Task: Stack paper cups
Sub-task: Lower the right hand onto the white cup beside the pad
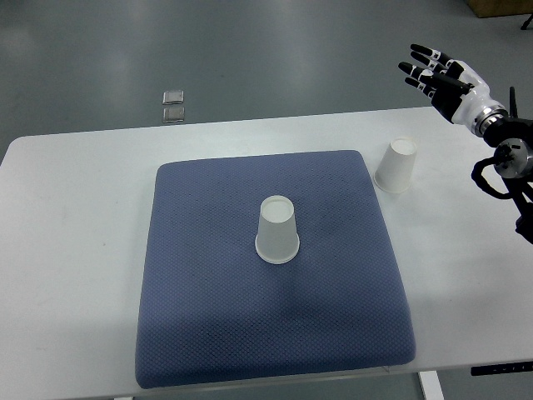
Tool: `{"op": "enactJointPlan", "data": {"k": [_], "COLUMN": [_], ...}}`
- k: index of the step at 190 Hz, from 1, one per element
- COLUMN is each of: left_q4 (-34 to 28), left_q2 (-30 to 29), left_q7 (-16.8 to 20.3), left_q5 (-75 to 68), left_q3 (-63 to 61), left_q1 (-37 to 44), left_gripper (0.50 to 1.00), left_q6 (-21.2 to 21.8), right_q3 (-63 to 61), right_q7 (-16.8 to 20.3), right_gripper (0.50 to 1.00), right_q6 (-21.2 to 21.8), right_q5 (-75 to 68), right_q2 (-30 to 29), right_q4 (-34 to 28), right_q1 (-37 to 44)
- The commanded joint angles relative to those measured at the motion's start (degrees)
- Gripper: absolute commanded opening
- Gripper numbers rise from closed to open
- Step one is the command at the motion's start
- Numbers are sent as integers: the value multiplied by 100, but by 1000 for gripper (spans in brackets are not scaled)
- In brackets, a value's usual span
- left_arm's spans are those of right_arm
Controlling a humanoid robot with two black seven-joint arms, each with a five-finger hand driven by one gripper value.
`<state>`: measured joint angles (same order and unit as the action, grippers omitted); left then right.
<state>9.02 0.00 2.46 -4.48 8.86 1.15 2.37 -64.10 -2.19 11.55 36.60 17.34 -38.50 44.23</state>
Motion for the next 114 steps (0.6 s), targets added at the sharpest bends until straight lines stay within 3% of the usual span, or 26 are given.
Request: {"op": "enactJointPlan", "data": {"k": [1,51,114], "left_q4": [3,3,-6], "left_q2": [0,0,0], "left_q7": [0,0,0], "left_q5": [0,0,0], "left_q3": [2,2,2], "left_q1": [-1,-1,-1], "left_gripper": [1000,1000,1000], "left_q6": [0,0,0], "right_q3": [214,759,1805], "right_q7": [-36,-176,-141], "right_gripper": [913,913,913], "right_q6": [58,58,-189], "right_q5": [1068,3915,4566], "right_q2": [42,68,156], "right_q4": [1,-8,1], "right_q1": [77,112,349]}}
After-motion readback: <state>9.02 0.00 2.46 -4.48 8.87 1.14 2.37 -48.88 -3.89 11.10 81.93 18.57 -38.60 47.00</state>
